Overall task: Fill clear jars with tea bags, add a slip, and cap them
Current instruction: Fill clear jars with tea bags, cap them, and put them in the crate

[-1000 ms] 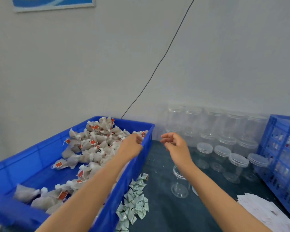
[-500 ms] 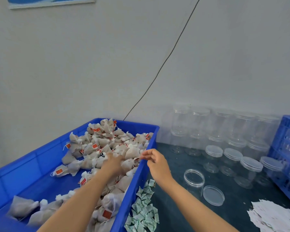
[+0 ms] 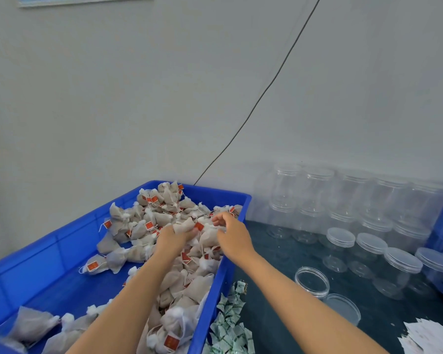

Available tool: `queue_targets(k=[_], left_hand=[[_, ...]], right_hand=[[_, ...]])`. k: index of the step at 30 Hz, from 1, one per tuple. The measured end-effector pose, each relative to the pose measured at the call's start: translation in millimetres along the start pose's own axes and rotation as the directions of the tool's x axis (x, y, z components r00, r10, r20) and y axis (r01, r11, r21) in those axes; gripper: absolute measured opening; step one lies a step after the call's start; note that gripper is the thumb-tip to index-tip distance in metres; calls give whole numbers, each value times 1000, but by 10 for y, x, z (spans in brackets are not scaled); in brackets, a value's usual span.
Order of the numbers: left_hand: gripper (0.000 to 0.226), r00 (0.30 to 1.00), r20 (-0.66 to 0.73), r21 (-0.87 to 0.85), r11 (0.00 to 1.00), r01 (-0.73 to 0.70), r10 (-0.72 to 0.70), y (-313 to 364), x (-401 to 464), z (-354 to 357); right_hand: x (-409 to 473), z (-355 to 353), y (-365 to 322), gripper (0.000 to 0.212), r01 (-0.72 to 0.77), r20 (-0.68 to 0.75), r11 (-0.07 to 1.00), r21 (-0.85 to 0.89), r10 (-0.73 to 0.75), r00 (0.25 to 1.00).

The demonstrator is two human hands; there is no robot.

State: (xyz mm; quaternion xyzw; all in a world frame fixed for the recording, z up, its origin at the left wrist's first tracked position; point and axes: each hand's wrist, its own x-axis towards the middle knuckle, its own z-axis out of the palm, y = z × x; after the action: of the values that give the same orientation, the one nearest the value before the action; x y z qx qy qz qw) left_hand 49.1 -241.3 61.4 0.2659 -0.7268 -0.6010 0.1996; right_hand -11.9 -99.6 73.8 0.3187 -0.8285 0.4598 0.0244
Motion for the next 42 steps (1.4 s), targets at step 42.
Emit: queue_targets(k=[42], left_hand=[[16,935,339,-631,762,146,101,1094,-1081,1176]], right_hand=[[-684,-1324,181,17,-47,-179,931,362,119,977]])
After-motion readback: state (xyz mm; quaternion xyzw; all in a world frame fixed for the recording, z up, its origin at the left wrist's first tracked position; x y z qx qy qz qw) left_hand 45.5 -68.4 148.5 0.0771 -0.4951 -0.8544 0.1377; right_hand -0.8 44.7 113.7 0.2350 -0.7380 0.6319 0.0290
